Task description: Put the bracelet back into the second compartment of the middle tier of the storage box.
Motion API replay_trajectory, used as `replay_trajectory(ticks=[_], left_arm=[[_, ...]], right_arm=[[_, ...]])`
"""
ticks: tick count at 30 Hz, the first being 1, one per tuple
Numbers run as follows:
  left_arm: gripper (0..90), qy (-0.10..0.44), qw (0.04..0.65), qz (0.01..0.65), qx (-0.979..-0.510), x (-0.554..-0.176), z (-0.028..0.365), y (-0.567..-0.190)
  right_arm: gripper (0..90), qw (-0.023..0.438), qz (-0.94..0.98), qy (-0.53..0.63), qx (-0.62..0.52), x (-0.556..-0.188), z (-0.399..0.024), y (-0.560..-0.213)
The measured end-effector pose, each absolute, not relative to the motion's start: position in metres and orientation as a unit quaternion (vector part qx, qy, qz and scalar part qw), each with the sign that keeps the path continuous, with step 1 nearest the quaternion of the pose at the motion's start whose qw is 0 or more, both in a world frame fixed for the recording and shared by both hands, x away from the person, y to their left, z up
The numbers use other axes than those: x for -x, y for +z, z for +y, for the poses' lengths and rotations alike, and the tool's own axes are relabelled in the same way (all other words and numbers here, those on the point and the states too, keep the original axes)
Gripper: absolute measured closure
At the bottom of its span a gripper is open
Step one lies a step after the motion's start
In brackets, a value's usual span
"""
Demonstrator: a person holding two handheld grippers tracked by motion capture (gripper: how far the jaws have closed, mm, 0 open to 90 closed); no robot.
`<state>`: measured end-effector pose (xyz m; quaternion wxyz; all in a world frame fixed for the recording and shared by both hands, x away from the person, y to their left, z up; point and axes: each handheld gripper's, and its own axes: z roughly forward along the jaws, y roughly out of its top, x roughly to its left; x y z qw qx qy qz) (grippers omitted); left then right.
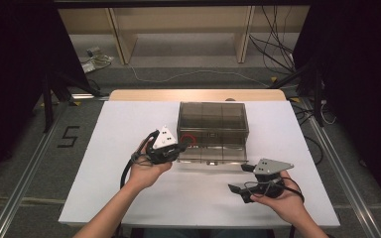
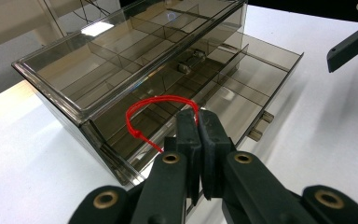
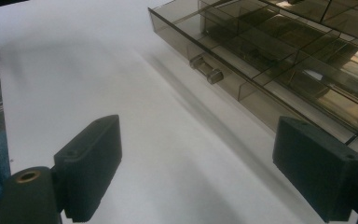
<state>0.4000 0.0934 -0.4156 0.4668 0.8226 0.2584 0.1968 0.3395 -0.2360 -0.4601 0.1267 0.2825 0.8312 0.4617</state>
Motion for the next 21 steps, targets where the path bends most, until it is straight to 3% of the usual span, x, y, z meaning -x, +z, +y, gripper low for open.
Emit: replay_trajectory(ticks=[21], left_arm=[[88.0, 0.196, 0.466, 0.252, -0.825, -0.4, 0.0874, -0.4159]], right_arm=[[16.2, 0.125, 0.832, 0.461, -0.282, -0.3394, -0.2362, -0.46]])
